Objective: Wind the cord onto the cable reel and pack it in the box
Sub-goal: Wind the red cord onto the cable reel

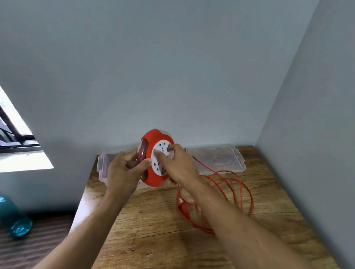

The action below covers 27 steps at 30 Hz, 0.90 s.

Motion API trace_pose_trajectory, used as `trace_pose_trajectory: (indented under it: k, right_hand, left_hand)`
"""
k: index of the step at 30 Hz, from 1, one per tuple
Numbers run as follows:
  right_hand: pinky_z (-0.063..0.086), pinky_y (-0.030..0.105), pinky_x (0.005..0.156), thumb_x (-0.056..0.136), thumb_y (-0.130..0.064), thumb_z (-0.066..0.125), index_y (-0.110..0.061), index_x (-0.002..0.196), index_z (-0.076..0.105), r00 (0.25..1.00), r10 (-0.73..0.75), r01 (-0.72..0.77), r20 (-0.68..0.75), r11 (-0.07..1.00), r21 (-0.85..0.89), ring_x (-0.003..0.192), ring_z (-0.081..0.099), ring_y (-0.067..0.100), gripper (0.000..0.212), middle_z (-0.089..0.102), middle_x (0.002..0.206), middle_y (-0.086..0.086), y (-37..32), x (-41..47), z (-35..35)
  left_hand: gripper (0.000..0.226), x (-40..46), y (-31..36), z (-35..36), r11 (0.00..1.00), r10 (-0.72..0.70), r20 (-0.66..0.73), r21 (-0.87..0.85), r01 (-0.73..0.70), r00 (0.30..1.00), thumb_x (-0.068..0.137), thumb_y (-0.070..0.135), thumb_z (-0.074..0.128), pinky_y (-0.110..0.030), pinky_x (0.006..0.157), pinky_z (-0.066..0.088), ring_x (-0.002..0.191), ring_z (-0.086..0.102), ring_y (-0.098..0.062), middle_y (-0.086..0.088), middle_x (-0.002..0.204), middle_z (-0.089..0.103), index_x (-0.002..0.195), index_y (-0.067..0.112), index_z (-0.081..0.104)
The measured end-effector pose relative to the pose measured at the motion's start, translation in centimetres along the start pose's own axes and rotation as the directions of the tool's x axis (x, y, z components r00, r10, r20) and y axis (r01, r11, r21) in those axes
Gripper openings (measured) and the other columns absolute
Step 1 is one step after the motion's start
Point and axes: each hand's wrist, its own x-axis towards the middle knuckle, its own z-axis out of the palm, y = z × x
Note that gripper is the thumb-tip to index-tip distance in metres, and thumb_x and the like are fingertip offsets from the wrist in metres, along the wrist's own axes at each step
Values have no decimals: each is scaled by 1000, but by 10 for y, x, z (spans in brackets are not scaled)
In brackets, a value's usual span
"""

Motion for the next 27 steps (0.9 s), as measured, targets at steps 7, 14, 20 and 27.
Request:
trace_pose_trajectory:
  k: [7,14,20,27]
  right_hand:
    - [46,32,48,93,-29,48,-39,146,42,653,-587,729,477,317,-607,64,65,29,54,49,146,12,46,-22,-40]
    - [50,35,44,90,-4,57,-41,151,36,481,-575,836,662,74,-543,57,58,31,74,26,161,17,37,-15,-50]
    - [46,30,41,85,-8,73,-49,142,48,300,-601,880,741,-125,-458,58,62,28,74,40,152,17,14,-12,-62]
    - [30,24,41,81,-17,79,-47,141,36,316,-565,879,762,-128,-459,49,31,20,79,49,137,21,19,-16,-48]
  left_hand:
    - [42,0,-13,-8,945,-290,-1,-160,286,957,90,19,71,-28,53,49,54,57,-20,-11,58,59,48,20,65]
    - [40,11,1,-13,961,-263,152,-46,272,953,84,24,74,-28,52,46,48,54,-17,-9,54,57,68,-10,63]
    - [22,26,20,-19,979,-206,252,51,199,946,85,32,75,-27,55,58,62,76,-16,-6,71,80,73,15,82]
    - [27,20,20,-12,981,-174,229,127,148,958,84,28,78,-12,41,51,53,74,-4,10,62,79,61,40,82]
